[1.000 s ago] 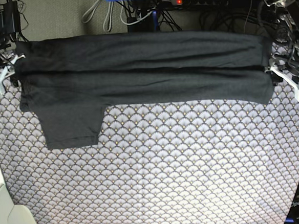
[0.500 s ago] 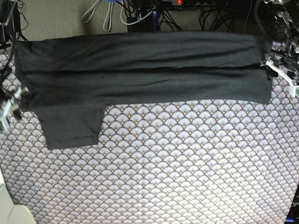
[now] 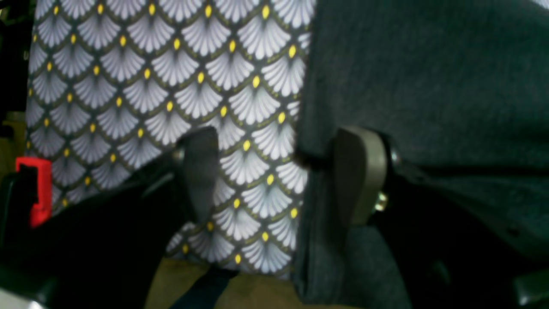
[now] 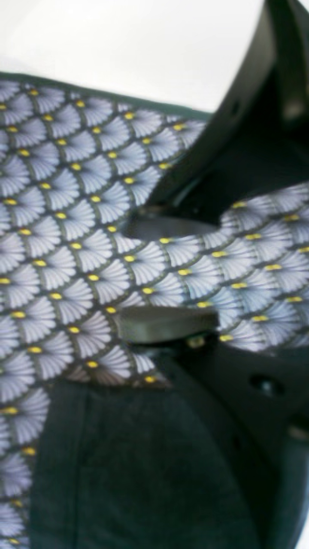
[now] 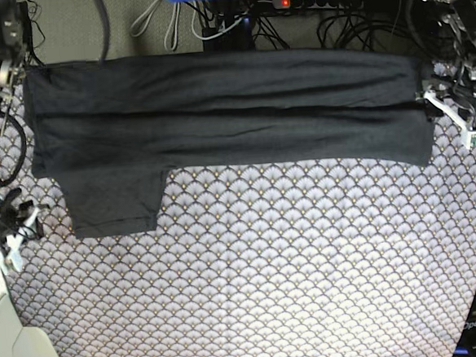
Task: Fold the T-shirt properly
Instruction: 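Grasp the hanging sleeve end with the right gripper and pull it inward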
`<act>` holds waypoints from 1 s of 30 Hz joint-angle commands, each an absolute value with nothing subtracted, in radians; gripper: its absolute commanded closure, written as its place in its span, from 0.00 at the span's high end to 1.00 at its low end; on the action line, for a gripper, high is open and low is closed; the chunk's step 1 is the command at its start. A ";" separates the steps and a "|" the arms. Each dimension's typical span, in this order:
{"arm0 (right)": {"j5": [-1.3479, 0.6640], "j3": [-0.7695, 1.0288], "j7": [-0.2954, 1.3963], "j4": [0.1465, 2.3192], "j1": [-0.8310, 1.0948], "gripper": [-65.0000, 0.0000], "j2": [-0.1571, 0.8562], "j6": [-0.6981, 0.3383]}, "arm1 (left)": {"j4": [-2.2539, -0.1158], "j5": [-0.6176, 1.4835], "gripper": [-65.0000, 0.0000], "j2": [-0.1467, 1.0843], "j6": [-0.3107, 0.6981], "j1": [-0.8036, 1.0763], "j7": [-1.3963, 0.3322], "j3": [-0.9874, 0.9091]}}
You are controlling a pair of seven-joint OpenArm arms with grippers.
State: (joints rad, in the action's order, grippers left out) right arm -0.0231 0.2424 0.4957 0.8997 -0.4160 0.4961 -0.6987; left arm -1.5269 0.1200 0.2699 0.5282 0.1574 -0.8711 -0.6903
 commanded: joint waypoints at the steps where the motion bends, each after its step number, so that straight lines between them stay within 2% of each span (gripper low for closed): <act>1: -0.035 0.234 0.463 0.906 -0.440 0.41 0.515 -0.698 | -1.546 0.128 0.64 0.289 0.526 0.151 -0.855 -0.694; 6: -0.035 0.136 0.440 0.905 -0.440 0.41 0.495 -0.698 | -1.546 0.128 0.64 0.289 0.526 0.151 -0.855 -0.694; 12: -0.035 0.122 0.417 0.903 -0.444 0.41 0.450 -0.698 | -1.554 0.128 0.64 0.288 0.526 0.151 -0.855 -0.694; 19: -0.035 0.120 0.386 0.900 -0.446 0.44 0.446 -0.698 | -1.592 0.128 0.64 0.286 0.526 0.151 -0.855 -0.696; 26: -0.036 0.128 0.305 0.661 -0.506 0.43 0.444 -0.698 | -1.590 0.128 0.64 0.286 0.526 0.151 -0.855 -0.696; 30: -0.039 0.128 0.271 0.631 -0.506 0.43 0.444 -0.698 | -1.590 0.128 0.64 0.286 0.526 0.151 -0.855 -0.696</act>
